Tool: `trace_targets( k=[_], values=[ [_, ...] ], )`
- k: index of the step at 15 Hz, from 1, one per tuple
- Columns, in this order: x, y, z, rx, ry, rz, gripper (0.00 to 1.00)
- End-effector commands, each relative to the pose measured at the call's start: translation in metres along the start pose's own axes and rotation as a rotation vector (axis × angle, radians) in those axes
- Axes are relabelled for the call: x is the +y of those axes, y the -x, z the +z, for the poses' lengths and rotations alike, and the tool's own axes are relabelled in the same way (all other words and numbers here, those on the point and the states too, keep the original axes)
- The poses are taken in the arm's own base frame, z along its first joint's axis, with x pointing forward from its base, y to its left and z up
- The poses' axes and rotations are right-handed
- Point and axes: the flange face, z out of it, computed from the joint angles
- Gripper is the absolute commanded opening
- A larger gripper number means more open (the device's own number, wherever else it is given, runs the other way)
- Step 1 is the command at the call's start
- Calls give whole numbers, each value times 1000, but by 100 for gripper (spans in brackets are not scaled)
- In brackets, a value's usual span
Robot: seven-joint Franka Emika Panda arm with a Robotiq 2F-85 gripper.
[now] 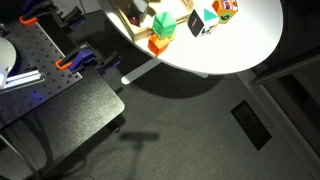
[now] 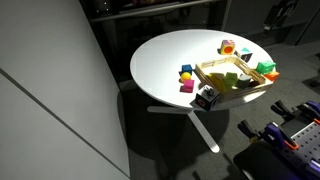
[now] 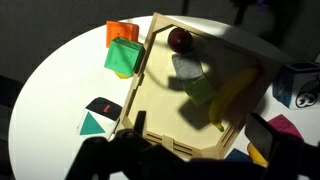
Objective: Remove the yellow block from the box and put it on the table
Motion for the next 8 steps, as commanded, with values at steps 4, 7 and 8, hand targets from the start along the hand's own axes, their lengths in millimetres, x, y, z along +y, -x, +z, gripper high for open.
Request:
trace_targets(
  k=[4,7,8],
  values=[
    [3,-6,0,-24,-4,-27,100],
    [3,-6,-1,-25,-4,-28,100],
    [3,-6,-1,-25,-4,-29,100]
  ],
)
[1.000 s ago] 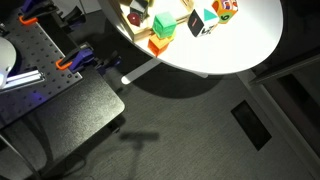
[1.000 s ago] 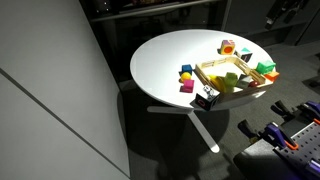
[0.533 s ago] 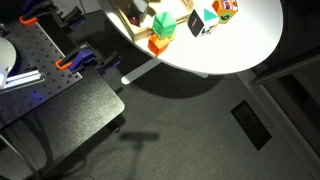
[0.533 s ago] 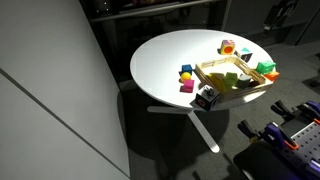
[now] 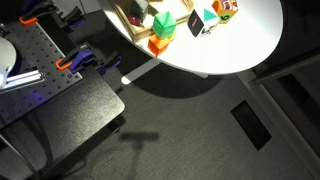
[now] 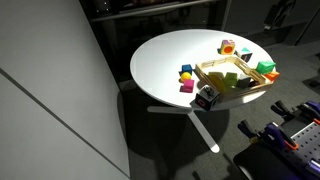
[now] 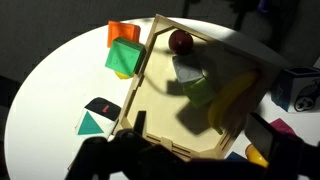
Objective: Remove the yellow block from the box and put it on the table
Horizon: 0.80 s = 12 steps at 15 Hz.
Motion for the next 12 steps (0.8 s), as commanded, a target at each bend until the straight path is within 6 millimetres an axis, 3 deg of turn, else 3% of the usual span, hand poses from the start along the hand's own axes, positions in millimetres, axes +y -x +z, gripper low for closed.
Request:
trace_targets(
  k=[1,12],
  values=[
    [0,-2,4,-10,-12,-20,100],
    [0,-29,54,-4,-17,-239,100]
  ],
)
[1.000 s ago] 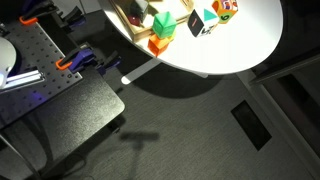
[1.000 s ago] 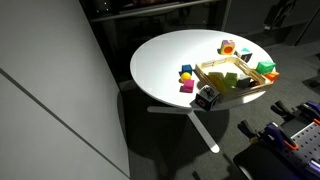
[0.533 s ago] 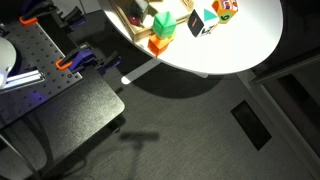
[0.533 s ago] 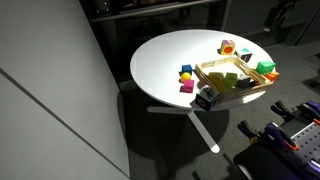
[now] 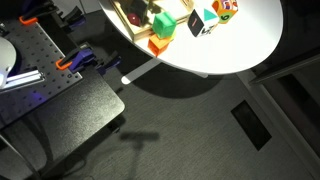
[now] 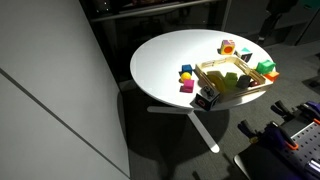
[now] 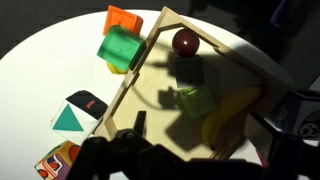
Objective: Remove the yellow block from the box and put it on the table
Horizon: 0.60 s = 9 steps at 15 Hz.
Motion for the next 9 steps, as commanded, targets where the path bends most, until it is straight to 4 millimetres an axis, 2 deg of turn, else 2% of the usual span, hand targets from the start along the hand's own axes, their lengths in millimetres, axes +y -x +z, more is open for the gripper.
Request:
trace_targets(
  k=[1,9],
  values=[
    [3,-17,16,24,-6,-103,100],
    [-12,-38,75,48,-32,-324,100]
  ],
)
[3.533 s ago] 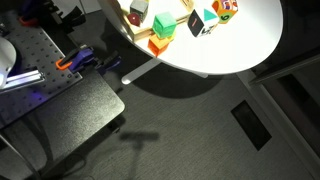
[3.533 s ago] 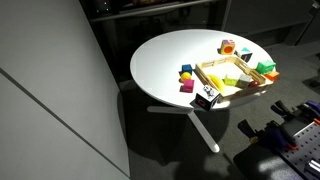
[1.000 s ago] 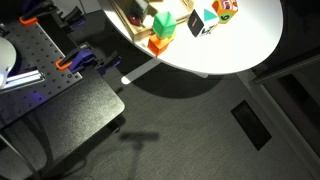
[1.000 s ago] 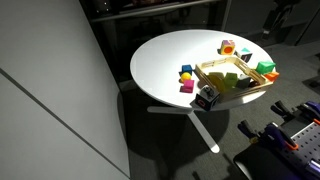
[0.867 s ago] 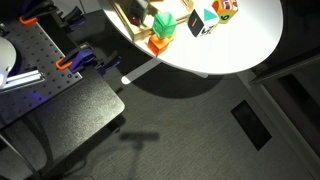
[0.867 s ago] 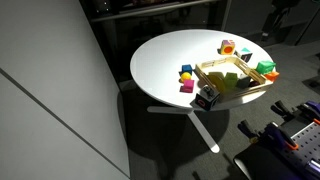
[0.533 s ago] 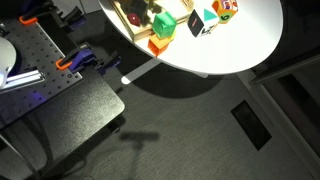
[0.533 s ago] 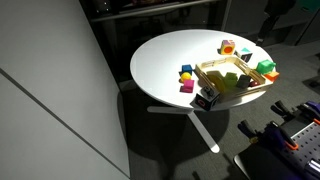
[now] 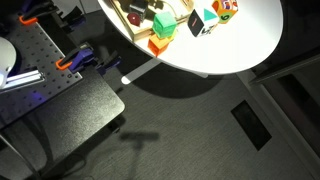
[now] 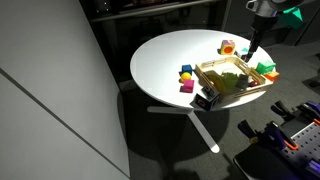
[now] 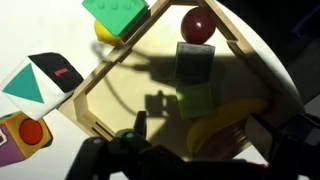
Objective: Remove the yellow block from the box and put it on the table
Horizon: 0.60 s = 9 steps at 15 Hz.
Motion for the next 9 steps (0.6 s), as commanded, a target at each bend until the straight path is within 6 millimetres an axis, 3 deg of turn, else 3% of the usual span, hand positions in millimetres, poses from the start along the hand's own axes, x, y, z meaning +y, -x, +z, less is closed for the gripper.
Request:
trace_targets(
  k=[1,9],
  values=[
    [-2,-14,21,21,-27,-88,100],
    [-17,-24,69,16,-30,-186,100]
  ],
)
